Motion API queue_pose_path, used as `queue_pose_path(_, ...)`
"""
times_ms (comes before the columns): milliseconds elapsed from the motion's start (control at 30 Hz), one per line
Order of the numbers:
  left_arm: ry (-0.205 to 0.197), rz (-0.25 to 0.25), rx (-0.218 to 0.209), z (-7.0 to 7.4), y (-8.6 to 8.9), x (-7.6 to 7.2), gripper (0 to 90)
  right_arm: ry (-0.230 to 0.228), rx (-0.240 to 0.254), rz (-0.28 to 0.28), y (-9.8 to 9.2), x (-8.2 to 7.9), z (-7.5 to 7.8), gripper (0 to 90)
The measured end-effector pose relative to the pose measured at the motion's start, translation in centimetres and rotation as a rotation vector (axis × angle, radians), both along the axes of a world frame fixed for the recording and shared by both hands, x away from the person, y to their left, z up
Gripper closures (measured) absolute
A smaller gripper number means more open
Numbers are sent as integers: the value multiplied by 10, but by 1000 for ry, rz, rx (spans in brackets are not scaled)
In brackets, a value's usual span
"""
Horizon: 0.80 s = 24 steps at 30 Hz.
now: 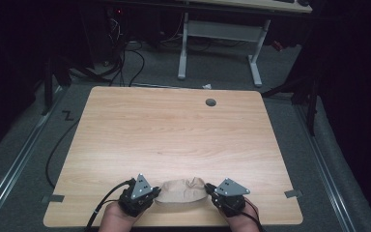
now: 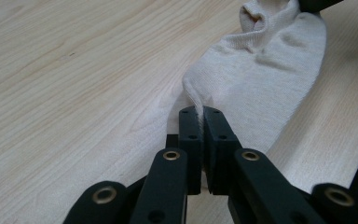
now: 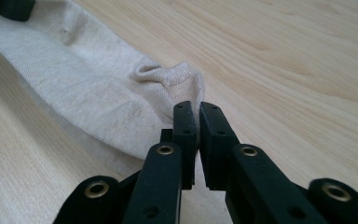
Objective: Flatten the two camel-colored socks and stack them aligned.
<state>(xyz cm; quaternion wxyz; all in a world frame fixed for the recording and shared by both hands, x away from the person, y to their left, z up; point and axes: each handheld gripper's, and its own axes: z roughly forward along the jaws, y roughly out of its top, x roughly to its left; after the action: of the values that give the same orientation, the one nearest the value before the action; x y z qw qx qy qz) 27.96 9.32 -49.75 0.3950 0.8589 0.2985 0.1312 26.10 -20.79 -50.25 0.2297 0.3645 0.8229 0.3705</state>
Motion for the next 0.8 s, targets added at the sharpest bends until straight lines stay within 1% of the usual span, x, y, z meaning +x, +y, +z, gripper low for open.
queue_pose_path(133,3,2,44,-4,-3,0,863,29,-7,2,1,0,-5,854)
queue_pose_path(167,6,3,54,-6,-3,1,862,32,-15,8,1,1,-7,854)
queue_pose_path(233,15,3,70,-10,-4,3,861,46,-24,13,2,2,-9,854)
queue_pose_path(367,20,11,92,-15,-5,8,859,65,-39,16,5,2,-12,853)
queue_pose_path(600,38,25,100,-22,-4,19,846,92,-58,22,8,7,-19,847)
queue_pose_path(800,37,32,94,-22,-4,21,816,100,-53,16,8,8,-20,835)
